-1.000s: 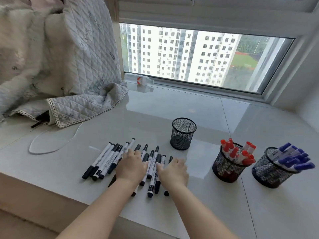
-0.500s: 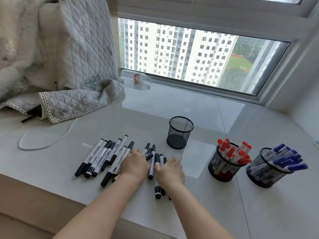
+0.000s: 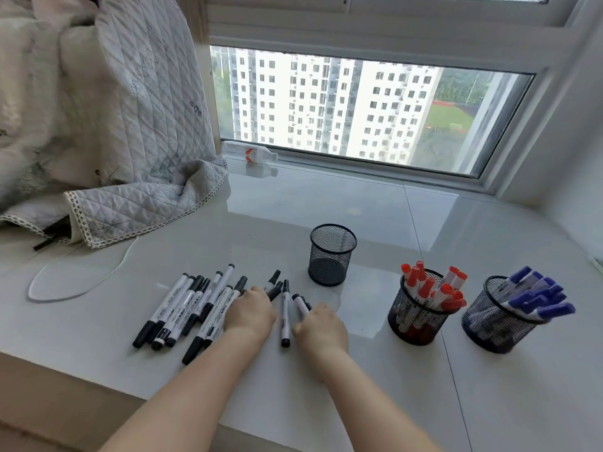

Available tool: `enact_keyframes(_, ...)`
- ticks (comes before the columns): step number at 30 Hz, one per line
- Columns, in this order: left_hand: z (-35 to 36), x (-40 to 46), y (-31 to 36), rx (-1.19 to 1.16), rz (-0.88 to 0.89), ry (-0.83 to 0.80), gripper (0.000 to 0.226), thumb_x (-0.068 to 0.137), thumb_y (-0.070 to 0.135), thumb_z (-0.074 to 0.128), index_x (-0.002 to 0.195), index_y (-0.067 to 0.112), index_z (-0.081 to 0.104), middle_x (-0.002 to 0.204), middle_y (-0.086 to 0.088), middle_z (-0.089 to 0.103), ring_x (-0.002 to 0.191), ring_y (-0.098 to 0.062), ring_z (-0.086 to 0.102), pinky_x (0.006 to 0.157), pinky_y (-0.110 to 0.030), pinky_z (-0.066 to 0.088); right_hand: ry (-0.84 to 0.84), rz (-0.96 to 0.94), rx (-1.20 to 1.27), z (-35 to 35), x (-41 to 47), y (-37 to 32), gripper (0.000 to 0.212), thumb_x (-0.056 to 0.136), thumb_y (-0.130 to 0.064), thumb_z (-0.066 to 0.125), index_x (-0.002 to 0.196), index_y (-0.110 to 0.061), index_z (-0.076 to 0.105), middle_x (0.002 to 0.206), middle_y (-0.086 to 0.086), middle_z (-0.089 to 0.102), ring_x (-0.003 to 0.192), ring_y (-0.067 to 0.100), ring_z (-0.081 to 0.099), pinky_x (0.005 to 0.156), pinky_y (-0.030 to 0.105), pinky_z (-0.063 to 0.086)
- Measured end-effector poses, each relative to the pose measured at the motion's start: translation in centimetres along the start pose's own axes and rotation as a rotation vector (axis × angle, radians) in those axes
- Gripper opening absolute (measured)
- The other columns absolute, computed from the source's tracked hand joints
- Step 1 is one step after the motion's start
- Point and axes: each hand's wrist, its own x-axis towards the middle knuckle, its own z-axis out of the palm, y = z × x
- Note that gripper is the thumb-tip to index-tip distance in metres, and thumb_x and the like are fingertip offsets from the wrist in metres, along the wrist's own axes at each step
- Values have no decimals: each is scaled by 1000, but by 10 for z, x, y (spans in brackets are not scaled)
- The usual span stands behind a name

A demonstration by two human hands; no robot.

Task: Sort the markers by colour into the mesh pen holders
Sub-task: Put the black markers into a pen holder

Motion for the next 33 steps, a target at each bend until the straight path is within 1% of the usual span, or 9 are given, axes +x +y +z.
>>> enact_keyframes(6,-6,3,-1,-46,-43,-70,28,86,7,43,112,0,47,112,-17,61,104,-33,59,74,-31,46,8,-33,47,-17,-2,14,23,79,-24,53,96,-9,54,102,10,63,93,29,61,70,29,43)
enact_keyframes(9,-13,3,2,-163,-13,-126,18,85,17,48,98,5,49,104,-15,62,86,-29,60,58,-26,42,-9,-70,266,-43,-2,10,10,79,-18,54,74,-13,46,87,10,61,71,25,67,60,30,51)
enact_keyframes(12,-20,7,8,-275,36,-66,13,83,26,51,82,14,45,88,-8,60,69,-23,50,46,-25,32,74,-197,466,-83,8,-4,20,80,-9,54,64,-14,43,57,3,54,35,7,53,37,16,41)
enact_keyframes(14,-26,10,13,-349,78,15,14,82,29,52,77,18,46,75,-1,55,70,-22,50,49,-27,32,145,-284,593,-112,19,-17,23,80,-7,55,62,-12,42,52,4,50,29,2,46,34,14,35)
enact_keyframes(17,-35,18,23,-496,151,119,20,83,32,55,69,24,43,67,5,52,62,-13,50,49,-25,31,305,-322,882,-142,42,-33,15,82,-8,56,72,-12,47,57,6,53,37,0,53,46,19,43)
enact_keyframes(20,-41,27,27,-598,198,199,22,84,36,56,69,26,44,65,9,51,59,-2,45,47,-22,28,414,-287,1185,-148,68,-40,5,85,-8,57,84,-12,54,68,2,64,64,7,66,74,29,52)
enact_keyframes(22,-43,33,28,-641,210,229,16,85,37,56,77,24,49,66,9,53,60,-1,46,48,-21,29,456,-266,1172,-143,84,-39,6,85,-11,57,88,-16,56,82,-1,69,79,8,65,81,28,48)
enact_keyframes(27,-46,44,26,-758,204,259,21,86,39,56,73,26,45,67,6,53,64,-10,54,51,-23,36,460,-228,1222,-122,110,-31,3,84,-16,60,85,-19,59,98,0,70,77,0,59,68,17,41)
enact_keyframes(33,-40,50,24,-895,189,319,23,86,38,57,71,27,44,66,5,55,66,-22,62,52,-26,38,345,-151,951,-104,129,-15,14,81,-26,66,76,-23,54,84,1,64,83,21,59,82,36,45)
